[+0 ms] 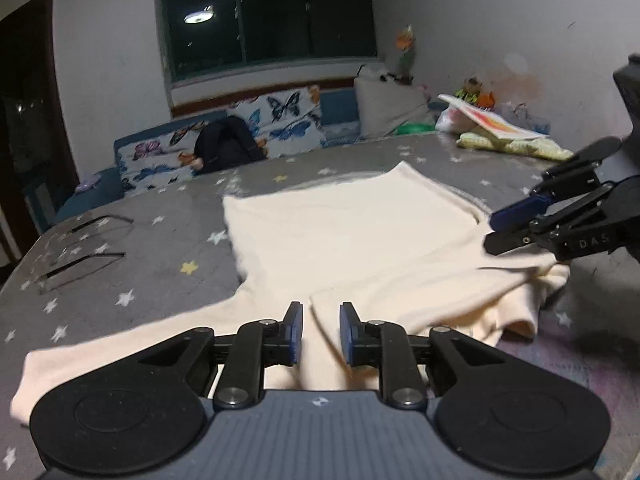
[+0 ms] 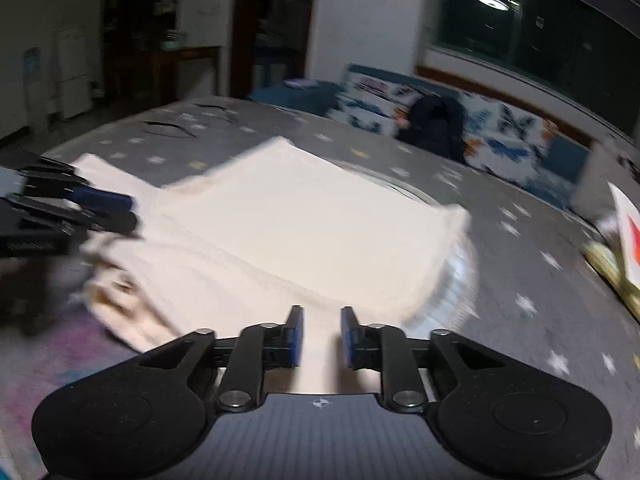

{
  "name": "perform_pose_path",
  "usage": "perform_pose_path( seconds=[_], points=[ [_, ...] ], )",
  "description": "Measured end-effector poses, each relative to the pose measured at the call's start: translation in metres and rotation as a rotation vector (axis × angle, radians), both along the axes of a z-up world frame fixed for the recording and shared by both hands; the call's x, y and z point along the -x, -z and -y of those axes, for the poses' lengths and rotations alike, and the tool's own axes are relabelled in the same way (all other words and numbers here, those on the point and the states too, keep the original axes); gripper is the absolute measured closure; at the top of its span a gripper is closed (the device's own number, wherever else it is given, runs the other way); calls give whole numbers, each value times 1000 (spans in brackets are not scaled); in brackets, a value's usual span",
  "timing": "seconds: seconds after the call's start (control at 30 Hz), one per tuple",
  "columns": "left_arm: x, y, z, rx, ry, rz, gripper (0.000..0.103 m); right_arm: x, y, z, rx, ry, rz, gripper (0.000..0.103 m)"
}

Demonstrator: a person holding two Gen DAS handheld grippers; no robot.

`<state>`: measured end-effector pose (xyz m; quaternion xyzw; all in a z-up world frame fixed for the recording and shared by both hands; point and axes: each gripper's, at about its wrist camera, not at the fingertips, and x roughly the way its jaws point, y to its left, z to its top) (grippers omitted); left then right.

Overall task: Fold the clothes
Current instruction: 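Fold the printed sleeve across the shirt body with the left gripper and release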

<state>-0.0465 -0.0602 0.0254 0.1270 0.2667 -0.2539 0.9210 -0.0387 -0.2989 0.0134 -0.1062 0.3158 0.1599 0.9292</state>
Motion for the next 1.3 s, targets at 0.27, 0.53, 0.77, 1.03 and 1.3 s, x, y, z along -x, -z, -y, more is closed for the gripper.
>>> perform_pose_path(
  seconds=[0.27, 0.53, 0.77, 1.03, 1.3],
  points=[
    [-5, -13, -62, 115, -349, -72, 63, -14, -4, -65, -25, -181, 5, 76],
    [-25, -12, -150, 157, -763, -61, 47, -20, 11, -88, -3, -216, -45, 75],
    [-56, -1, -178, 173, -861, -118, 47, -4, -11, -76, -32, -209, -3, 75],
    [-66, 6, -181, 238, -822, -153, 95, 10, -31, -67, -47, -207, 40, 74],
    [-43, -41, -139, 349, -648, -63, 95, 25, -33, -39, -57, -141, 51, 74]
  ],
)
